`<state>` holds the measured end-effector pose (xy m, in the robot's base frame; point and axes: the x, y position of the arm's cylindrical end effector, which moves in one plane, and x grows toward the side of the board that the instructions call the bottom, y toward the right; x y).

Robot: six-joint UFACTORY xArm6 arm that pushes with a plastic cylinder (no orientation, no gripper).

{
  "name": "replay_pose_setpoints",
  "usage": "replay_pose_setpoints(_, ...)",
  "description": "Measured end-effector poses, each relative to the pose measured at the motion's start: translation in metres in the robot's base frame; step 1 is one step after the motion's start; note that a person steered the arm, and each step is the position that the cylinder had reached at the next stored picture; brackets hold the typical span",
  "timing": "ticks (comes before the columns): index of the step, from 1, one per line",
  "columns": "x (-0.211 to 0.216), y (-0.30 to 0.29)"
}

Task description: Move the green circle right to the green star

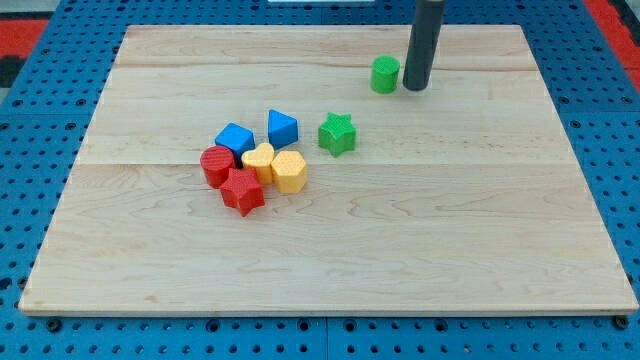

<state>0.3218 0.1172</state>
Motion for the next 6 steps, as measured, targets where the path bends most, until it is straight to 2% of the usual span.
replay_pose_setpoints(1, -0.064, 0.036)
replay_pose_setpoints(2, -0.094, -0.014)
replay_pose_setpoints(3, -0.02, -0.026)
replay_pose_setpoints(4, 0.002, -0.029)
replay_pose_setpoints(5, -0.003, -0.034)
replay_pose_setpoints(6, 0.022, -0.049)
